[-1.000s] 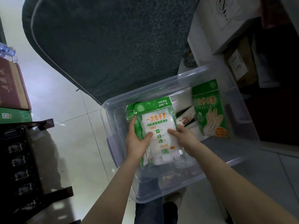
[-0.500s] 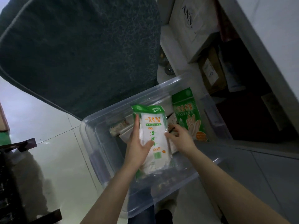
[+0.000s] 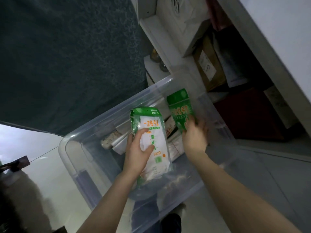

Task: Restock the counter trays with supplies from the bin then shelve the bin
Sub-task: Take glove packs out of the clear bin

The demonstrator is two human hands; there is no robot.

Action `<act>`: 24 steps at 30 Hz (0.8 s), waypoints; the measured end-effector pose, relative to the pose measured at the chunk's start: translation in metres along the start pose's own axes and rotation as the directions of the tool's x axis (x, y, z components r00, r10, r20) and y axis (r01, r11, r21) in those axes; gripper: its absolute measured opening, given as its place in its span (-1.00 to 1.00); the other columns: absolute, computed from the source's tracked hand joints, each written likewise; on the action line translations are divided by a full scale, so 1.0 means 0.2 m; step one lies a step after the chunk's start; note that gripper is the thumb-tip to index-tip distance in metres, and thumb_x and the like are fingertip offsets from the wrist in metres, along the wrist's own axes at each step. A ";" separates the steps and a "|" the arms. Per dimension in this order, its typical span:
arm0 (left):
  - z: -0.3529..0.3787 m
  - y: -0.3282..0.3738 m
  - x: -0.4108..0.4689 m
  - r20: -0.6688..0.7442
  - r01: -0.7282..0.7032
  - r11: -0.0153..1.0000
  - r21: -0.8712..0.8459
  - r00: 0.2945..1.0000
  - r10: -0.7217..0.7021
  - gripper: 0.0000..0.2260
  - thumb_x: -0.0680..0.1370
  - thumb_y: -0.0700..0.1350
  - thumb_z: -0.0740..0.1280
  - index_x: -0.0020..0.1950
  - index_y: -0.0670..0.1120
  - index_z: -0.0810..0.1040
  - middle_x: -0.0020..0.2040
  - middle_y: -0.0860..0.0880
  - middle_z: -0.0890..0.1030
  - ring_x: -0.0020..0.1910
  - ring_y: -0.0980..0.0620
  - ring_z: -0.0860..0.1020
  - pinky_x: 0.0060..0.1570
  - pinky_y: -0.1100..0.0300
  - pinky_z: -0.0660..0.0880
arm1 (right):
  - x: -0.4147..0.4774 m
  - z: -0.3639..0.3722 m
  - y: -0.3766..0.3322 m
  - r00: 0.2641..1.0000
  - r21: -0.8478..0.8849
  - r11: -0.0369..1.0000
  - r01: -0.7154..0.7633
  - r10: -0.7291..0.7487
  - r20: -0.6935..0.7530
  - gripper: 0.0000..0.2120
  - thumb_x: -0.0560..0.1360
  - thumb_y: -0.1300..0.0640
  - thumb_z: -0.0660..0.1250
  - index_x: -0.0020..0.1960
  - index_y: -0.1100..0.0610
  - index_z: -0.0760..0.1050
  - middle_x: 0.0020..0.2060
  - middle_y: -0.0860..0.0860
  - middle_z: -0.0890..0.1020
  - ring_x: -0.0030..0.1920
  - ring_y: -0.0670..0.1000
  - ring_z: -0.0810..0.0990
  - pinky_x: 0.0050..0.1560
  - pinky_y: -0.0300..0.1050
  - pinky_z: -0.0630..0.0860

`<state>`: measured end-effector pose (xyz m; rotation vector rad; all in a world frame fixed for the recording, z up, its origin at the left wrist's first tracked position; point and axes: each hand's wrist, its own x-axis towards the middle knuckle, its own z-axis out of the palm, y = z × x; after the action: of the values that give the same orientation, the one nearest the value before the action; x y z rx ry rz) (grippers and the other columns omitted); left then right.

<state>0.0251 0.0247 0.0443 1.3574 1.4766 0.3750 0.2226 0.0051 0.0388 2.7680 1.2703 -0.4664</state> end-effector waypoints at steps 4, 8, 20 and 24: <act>-0.02 -0.01 0.00 0.004 0.019 1.000 -0.015 1.000 -0.019 -0.48 0.39 -0.17 0.48 0.21 0.27 0.43 0.14 0.06 0.46 0.02 0.32 0.48 -0.19 0.54 0.42 | 0.06 0.01 0.02 0.993 0.070 0.991 0.111 -0.113 0.023 -0.41 0.43 0.33 0.33 0.40 0.06 0.28 0.23 0.20 0.44 0.24 0.24 0.38 0.20 0.13 0.37; -0.02 -0.02 -0.02 0.003 0.051 0.996 -0.071 0.999 -0.051 -0.48 0.38 -0.19 0.50 0.21 0.23 0.45 0.13 0.05 0.50 0.02 0.23 0.52 -0.13 0.41 0.49 | 0.08 -0.01 0.04 0.955 0.215 0.958 0.189 -0.230 0.186 -0.21 0.43 0.50 0.13 0.45 -0.18 0.09 0.39 0.21 0.23 0.27 0.30 0.40 0.14 0.17 0.50; -0.08 0.10 -0.14 0.025 0.036 0.979 -0.199 0.999 -0.032 -0.50 0.41 -0.25 0.48 0.18 0.23 0.46 0.09 0.16 0.59 0.05 0.12 0.59 -0.06 0.22 0.59 | -0.19 -0.54 0.18 0.931 0.716 0.643 0.270 -0.365 -0.023 -0.22 0.40 0.43 0.25 0.40 -0.28 0.27 0.34 -0.30 0.43 0.36 -0.24 0.39 0.34 -0.13 0.41; -0.11 0.21 -0.24 0.039 -0.101 0.988 -0.116 0.994 0.106 -0.55 0.45 -0.20 0.46 0.24 0.16 0.47 0.25 0.18 0.52 0.23 0.16 0.44 0.14 0.25 0.38 | -0.34 -0.67 0.23 0.892 0.852 0.503 0.146 -0.439 0.106 -0.25 0.38 0.50 0.30 0.38 -0.15 0.36 0.34 -0.21 0.46 0.36 -0.13 0.42 0.35 0.04 0.43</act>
<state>0.0201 0.0056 0.1095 1.3455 1.3311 0.4849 0.2489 -0.0506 0.1838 2.8394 1.7799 -1.9352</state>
